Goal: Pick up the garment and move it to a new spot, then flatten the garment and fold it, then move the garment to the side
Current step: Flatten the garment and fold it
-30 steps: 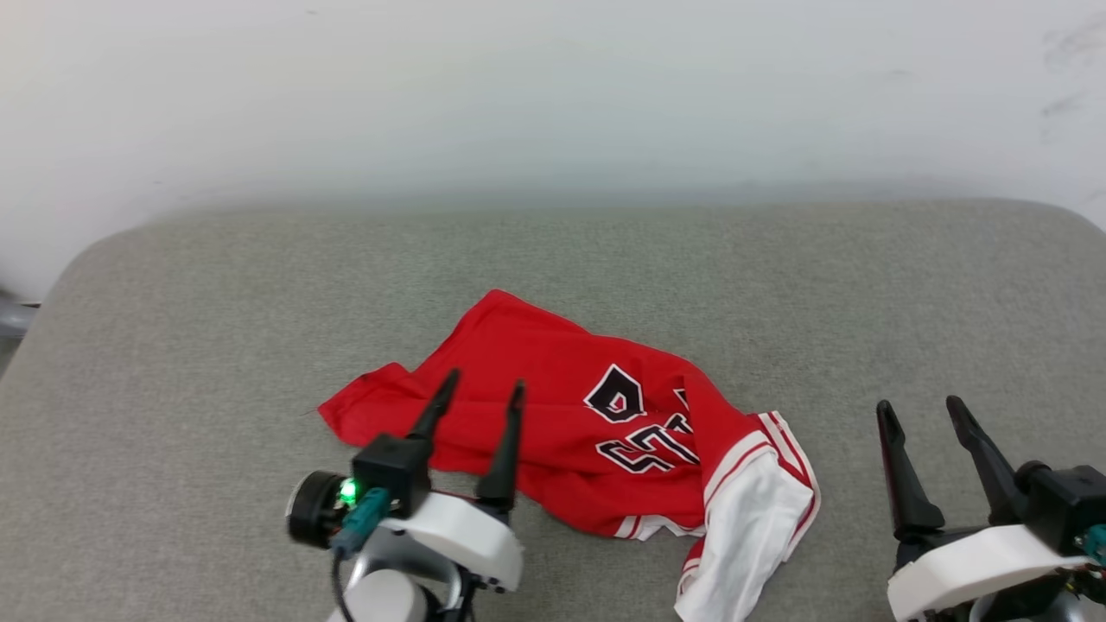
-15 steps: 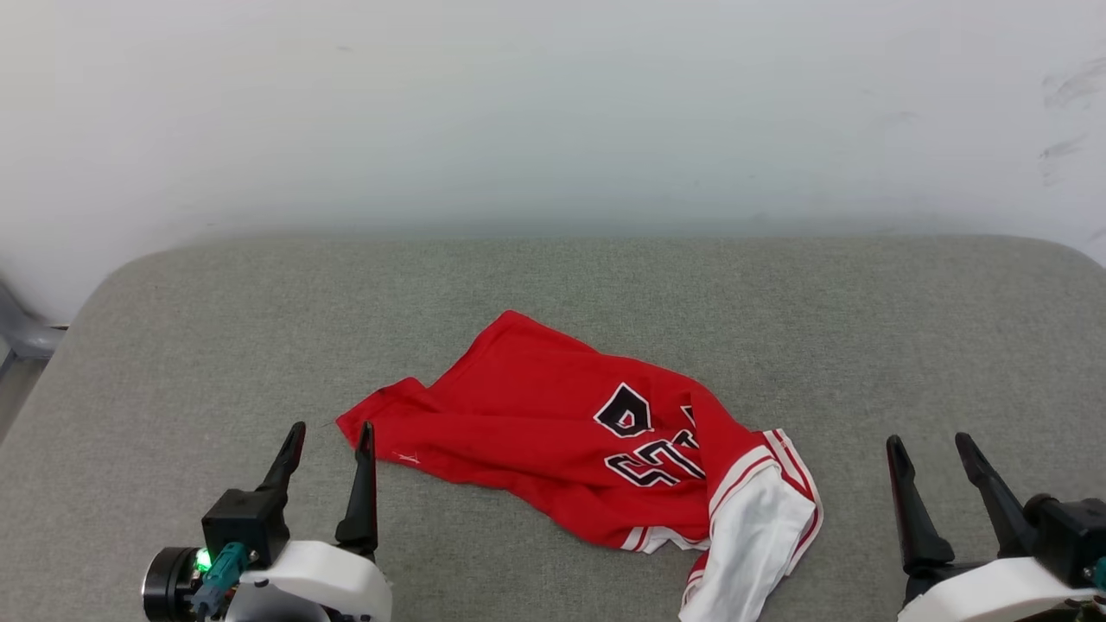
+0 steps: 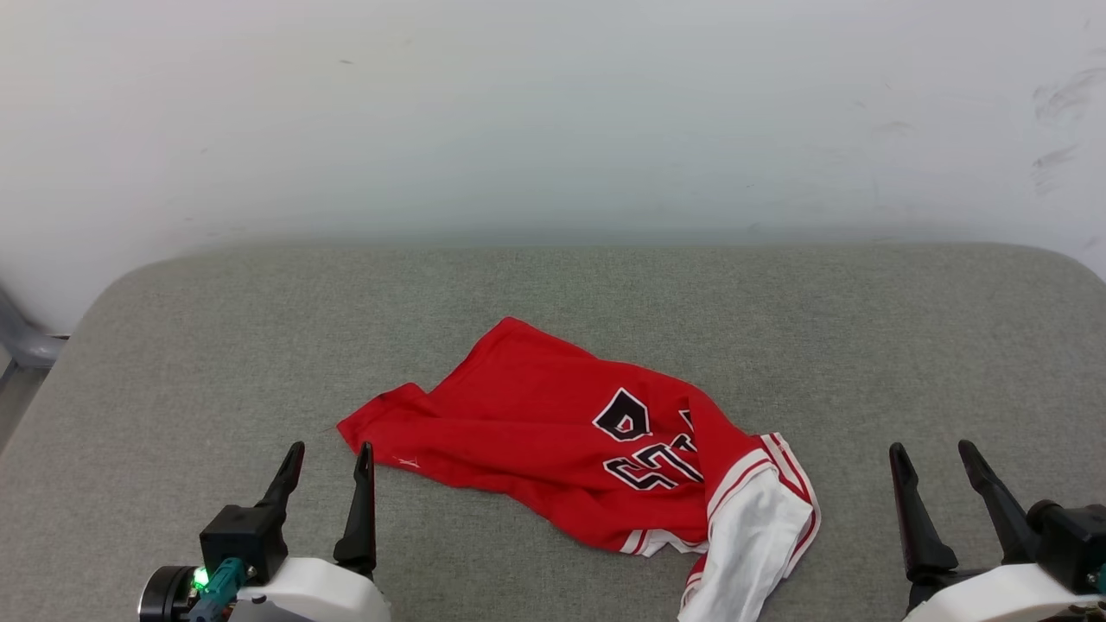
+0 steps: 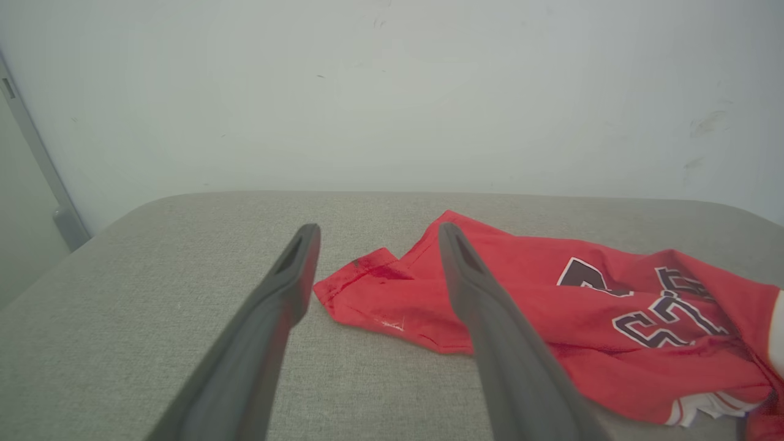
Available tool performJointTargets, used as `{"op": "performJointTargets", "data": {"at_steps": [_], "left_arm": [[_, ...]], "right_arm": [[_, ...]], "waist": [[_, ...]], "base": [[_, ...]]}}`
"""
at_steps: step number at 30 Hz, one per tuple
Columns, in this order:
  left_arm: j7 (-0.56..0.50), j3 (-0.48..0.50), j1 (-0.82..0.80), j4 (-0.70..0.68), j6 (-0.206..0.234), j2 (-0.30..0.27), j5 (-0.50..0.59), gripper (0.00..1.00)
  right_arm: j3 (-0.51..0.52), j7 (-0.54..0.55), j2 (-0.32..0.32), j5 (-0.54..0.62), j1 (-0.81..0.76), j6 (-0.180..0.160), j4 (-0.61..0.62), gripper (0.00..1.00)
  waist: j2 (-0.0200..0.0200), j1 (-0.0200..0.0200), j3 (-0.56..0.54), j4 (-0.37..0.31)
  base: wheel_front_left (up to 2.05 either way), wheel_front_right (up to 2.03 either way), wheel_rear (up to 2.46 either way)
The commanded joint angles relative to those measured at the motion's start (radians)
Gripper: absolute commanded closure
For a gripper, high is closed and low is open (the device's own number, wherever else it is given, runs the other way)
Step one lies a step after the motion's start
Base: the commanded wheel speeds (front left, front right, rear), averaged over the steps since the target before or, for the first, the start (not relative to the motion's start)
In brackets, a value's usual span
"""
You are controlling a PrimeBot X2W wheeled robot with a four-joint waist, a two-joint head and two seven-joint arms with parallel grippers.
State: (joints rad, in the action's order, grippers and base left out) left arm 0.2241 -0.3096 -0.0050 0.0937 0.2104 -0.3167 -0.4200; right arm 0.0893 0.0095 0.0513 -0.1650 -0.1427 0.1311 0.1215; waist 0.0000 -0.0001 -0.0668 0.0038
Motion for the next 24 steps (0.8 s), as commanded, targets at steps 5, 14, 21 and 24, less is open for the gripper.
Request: {"op": "performJointTargets", "data": {"at_steps": [5, 14, 21, 24], "left_arm": [[-0.005, -0.002, 0.002, -0.004, 0.003, -0.009, -0.004, 0.0], [-0.006, -0.008, -0.015, -0.011, 0.008, -0.008, -0.004, 0.0], [0.001, -0.014, -0.024, -0.015, 0.012, 0.001, -0.006, 0.0], [0.005, -0.017, -0.033, -0.008, 0.008, 0.004, -0.006, 0.0]], "right_arm": [[0.002, -0.002, -0.002, -0.008, -0.01, -0.001, -0.001, 0.0], [-0.061, 0.131, -0.002, -0.027, -0.027, -0.001, -0.025, 0.0], [-0.211, 0.401, 0.045, -0.081, -0.048, -0.001, -0.022, 0.0], [-0.281, 0.488, 0.077, -0.123, -0.049, -0.001, -0.029, 0.0]], "waist": [[0.0, 0.0001, 0.001, 0.002], [0.0, 0.0001, 0.016, 0.014], [0.0, 0.0001, 0.041, 0.024], [0.0, 0.0001, 0.053, 0.029]], "base": [[0.0, 0.0, 0.0], [0.0, 0.0, 0.0], [0.0, 0.0, 0.0], [0.0, 0.0, 0.0]]}}
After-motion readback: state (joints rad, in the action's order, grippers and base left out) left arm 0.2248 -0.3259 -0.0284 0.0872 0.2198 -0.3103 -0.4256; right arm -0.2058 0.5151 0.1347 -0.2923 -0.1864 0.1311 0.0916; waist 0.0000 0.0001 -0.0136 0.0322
